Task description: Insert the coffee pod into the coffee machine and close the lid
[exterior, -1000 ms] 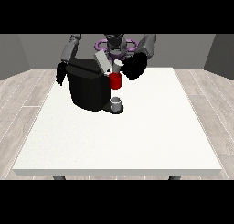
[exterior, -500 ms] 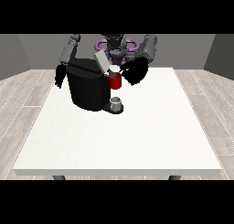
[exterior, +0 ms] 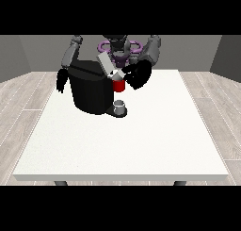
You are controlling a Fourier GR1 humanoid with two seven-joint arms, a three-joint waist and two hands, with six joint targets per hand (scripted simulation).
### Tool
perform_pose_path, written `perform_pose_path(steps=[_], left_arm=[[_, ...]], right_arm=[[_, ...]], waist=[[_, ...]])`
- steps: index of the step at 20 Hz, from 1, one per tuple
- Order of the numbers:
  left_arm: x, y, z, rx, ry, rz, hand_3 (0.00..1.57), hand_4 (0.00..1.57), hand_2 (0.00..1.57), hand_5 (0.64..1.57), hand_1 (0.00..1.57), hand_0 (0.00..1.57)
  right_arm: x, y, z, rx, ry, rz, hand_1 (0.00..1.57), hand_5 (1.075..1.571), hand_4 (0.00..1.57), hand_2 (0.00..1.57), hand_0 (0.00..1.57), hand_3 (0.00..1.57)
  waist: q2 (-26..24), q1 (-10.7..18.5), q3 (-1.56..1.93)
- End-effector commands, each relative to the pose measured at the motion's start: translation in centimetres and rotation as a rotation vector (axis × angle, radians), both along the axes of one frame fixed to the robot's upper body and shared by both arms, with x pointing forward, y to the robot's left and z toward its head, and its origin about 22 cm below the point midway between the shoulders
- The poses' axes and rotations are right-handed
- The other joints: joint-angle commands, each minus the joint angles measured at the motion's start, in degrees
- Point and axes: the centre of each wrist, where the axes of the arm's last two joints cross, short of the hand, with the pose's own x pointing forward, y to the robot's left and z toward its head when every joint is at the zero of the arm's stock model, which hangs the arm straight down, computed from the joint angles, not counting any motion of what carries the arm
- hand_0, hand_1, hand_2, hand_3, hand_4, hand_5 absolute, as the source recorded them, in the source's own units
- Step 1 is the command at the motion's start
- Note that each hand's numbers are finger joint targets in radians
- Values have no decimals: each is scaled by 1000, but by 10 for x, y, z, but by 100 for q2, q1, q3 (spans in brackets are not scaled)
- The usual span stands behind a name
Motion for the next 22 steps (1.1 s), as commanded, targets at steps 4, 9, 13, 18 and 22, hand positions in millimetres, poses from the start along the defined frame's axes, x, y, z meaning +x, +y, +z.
perform_pose_path(steps=[4, 9, 13, 18, 22], left_arm=[[1, -36, -47, -129, 17, -110, 355, 0, 350, 1571, 0, 0], [-11, -34, -133, -265, 145, -208, 0, 0, 0, 1571, 0, 0], [-30, -16, -189, -388, 233, -203, 0, 0, 0, 1571, 0, 0], [-89, -16, -296, -612, 346, -200, 0, 144, 0, 1571, 0, 0], [-129, 6, -341, -678, 431, -135, 0, 355, 0, 1571, 0, 0]], right_arm=[[-11, -28, -20, 28, 72, -42, 0, 1571, 347, 0, 0, 0], [-60, -22, -75, 80, 177, -80, 0, 1571, 259, 0, 0, 0], [-86, -42, -89, 72, 209, -96, 0, 1571, 265, 0, 0, 0], [-130, -36, -116, 40, 326, -89, 0, 1571, 0, 0, 0, 0], [-130, 10, -112, -20, 333, -16, 0, 1571, 0, 0, 0, 0]], waist=[[-279, 318, 7], [-1154, 672, 2], [-1801, 948, 0], [-2876, 1248, -8], [-3507, 1247, -8]])
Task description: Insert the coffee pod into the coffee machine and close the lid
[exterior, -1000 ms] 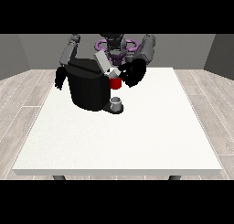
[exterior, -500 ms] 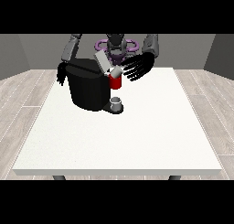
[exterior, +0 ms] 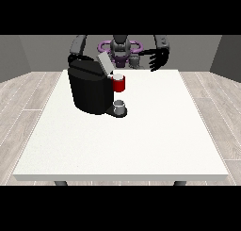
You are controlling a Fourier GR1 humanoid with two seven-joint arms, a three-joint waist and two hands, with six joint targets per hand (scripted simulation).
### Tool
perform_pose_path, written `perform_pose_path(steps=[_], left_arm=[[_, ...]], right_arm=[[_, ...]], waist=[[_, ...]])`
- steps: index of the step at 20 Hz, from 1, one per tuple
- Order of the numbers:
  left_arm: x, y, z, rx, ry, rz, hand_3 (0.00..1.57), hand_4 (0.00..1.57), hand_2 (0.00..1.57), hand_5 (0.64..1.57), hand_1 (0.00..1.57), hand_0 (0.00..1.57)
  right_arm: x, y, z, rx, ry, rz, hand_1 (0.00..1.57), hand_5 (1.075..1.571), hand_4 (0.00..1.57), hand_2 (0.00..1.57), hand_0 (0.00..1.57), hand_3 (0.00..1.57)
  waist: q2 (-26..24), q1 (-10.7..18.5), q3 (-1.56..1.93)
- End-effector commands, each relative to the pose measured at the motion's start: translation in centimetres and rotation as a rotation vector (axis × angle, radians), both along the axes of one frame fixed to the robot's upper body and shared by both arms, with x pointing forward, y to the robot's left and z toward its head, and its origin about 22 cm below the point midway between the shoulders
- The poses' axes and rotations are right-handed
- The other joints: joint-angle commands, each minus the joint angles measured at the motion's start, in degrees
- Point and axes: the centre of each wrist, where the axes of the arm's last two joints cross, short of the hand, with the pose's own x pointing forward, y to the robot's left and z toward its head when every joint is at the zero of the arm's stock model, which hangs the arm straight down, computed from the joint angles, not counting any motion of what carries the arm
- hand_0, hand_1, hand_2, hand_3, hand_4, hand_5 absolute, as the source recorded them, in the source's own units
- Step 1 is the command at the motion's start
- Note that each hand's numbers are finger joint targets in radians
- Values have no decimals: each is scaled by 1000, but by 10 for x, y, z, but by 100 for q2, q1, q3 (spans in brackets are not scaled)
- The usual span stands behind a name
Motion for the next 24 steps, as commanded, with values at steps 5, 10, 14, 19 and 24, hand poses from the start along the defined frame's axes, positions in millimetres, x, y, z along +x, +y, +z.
perform_pose_path(steps=[5, 10, 14, 19, 24], left_arm=[[-96, 59, -85, -71, 214, 154, 0, 284, 0, 1571, 0, 0], [-116, 66, -96, -106, 285, 182, 0, 322, 0, 1571, 0, 0], [-145, 80, -108, -88, 239, 207, 0, 340, 0, 1571, 0, 0], [-130, 38, -91, -153, 169, 38, 0, 217, 0, 1571, 0, 0], [-106, 48, -67, -165, 30, 31, 0, 175, 0, 1571, 0, 0]], right_arm=[[-10, 67, 25, -34, -42, 167, 0, 1571, 183, 0, 0, 0], [3, 94, 68, -59, -142, 205, 0, 1571, 209, 0, 0, 0], [3, 123, 102, -90, -256, 217, 0, 1571, 200, 0, 0, 0], [16, 102, 122, -172, -240, 97, 0, 1571, 468, 0, 0, 0], [42, 130, 150, -173, -338, 70, 0, 1571, 287, 0, 0, 0]], waist=[[-1240, -271, -1], [-1589, -315, 4], [-1322, -331, 5], [-864, 530, 10], [61, 579, 9]])
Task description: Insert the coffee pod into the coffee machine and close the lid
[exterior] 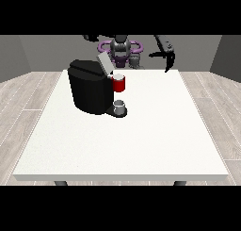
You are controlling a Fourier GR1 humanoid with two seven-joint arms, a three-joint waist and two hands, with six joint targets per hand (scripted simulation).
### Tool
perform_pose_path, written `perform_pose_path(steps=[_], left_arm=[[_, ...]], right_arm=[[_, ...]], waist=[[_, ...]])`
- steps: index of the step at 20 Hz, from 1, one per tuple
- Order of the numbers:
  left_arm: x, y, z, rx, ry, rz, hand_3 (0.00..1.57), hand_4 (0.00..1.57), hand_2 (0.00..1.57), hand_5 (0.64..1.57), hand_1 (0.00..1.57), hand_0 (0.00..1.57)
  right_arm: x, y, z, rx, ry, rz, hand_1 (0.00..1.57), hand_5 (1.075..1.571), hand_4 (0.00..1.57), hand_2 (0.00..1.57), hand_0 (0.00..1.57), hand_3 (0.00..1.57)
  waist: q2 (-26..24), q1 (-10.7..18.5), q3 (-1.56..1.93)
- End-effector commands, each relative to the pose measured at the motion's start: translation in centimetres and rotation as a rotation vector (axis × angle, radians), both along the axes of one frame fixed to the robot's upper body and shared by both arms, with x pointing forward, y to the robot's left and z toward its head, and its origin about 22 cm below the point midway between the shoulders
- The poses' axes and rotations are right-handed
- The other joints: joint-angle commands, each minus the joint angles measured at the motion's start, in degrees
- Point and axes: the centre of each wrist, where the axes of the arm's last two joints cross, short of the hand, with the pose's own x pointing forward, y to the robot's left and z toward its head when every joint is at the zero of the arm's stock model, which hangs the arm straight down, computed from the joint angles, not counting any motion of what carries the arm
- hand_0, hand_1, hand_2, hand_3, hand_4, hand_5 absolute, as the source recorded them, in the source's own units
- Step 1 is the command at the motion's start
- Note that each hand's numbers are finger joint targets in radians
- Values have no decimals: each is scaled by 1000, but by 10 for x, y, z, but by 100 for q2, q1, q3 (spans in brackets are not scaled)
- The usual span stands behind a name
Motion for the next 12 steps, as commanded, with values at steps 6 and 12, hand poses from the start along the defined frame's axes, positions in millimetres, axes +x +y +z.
perform_pose_path(steps=[6, 12], left_arm=[[13, -28, 33, -36, -52, -58, 0, 201, 0, 1571, 0, 0], [-6, -8, 29, -4, -168, -69, 0, 317, 0, 1571, 0, 0]], right_arm=[[31, 3, 27, -96, -38, -114, 0, 1571, 208, 0, 0, 0], [54, -2, 24, -80, -86, -126, 0, 1571, 353, 0, 0, 0]], waist=[[322, 417, 2], [978, 468, 1]])
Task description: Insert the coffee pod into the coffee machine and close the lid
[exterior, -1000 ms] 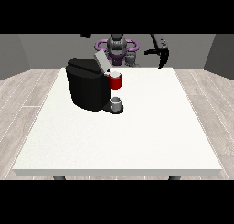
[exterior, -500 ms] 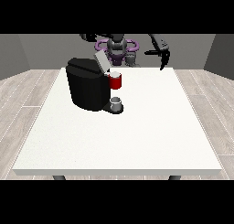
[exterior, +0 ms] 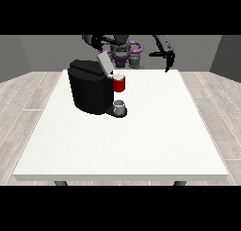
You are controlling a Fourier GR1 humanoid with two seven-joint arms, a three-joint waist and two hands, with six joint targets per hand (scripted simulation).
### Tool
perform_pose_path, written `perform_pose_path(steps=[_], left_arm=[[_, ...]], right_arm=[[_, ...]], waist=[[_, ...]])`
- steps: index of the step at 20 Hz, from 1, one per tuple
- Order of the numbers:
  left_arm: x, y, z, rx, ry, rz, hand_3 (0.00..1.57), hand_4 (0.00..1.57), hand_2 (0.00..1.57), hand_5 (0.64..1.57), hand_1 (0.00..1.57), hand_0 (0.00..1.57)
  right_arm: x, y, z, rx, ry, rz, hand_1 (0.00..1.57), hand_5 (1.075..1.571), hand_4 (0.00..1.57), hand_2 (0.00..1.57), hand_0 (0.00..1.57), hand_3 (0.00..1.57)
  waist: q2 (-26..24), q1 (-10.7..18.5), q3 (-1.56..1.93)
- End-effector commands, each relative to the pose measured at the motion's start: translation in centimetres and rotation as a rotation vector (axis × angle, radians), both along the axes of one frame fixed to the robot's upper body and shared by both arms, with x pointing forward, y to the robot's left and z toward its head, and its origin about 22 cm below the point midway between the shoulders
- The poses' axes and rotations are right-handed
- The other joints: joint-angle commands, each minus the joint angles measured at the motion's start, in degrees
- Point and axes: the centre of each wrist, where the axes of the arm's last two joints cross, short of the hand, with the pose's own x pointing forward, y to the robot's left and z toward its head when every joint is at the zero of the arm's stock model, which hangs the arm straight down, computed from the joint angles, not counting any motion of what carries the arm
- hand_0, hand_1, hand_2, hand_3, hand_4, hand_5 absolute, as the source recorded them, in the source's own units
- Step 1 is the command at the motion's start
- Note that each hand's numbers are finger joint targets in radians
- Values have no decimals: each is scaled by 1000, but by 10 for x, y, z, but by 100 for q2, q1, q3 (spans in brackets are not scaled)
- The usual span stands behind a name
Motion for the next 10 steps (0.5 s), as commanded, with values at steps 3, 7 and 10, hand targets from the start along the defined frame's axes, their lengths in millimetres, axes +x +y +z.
perform_pose_path(steps=[3, 7, 10], left_arm=[[-2, -18, 17, 27, -61, -73, 0, 376, 0, 1571, 0, 0], [2, -31, 26, 3, -78, -51, 0, 378, 0, 1571, 0, 0], [-10, 20, 17, -12, -91, -11, 0, 301, 0, 1571, 0, 0]], right_arm=[[34, -23, 4, -4, -13, -132, 0, 1571, 395, 0, 0, 0], [50, -48, 11, 16, -10, -145, 0, 1571, 369, 0, 0, 0], [44, -17, 2, 23, 21, -81, 0, 1571, 406, 0, 0, 0]], waist=[[333, 454, 3], [481, 434, 3], [501, 206, 0]])
